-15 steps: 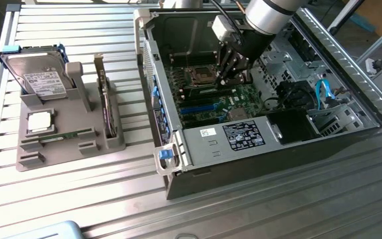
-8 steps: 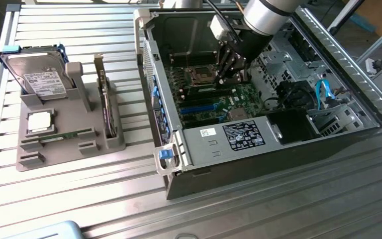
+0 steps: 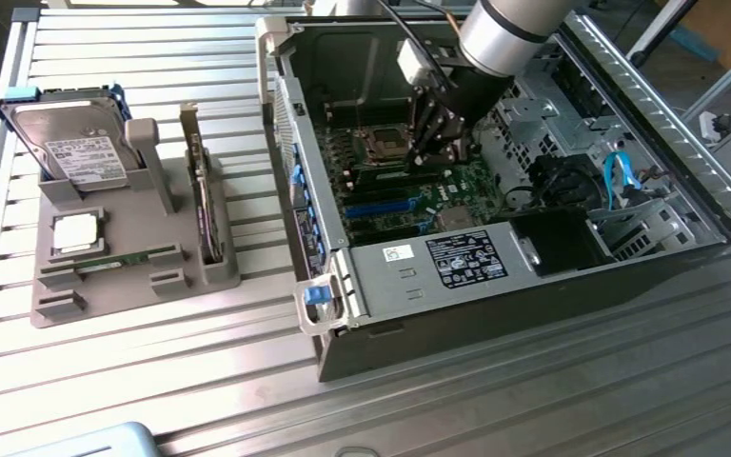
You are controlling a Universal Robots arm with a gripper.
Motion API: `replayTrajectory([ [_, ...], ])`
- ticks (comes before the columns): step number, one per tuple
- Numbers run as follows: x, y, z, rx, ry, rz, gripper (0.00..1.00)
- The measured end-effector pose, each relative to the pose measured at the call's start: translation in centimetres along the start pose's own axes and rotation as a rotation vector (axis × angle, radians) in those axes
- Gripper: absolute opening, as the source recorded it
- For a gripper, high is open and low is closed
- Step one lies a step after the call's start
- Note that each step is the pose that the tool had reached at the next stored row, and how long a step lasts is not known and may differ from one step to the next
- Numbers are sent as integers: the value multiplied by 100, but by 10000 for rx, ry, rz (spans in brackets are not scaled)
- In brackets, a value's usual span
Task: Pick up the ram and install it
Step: 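Insert the ram into the slot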
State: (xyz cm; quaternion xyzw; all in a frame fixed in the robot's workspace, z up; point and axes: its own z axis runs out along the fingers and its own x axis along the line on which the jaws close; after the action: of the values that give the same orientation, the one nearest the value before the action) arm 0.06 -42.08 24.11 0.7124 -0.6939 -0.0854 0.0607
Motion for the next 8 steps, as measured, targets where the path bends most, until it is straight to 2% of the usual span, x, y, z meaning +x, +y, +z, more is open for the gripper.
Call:
replayTrajectory([
  [8,-25,-8,32,-1,-8,-1,12],
])
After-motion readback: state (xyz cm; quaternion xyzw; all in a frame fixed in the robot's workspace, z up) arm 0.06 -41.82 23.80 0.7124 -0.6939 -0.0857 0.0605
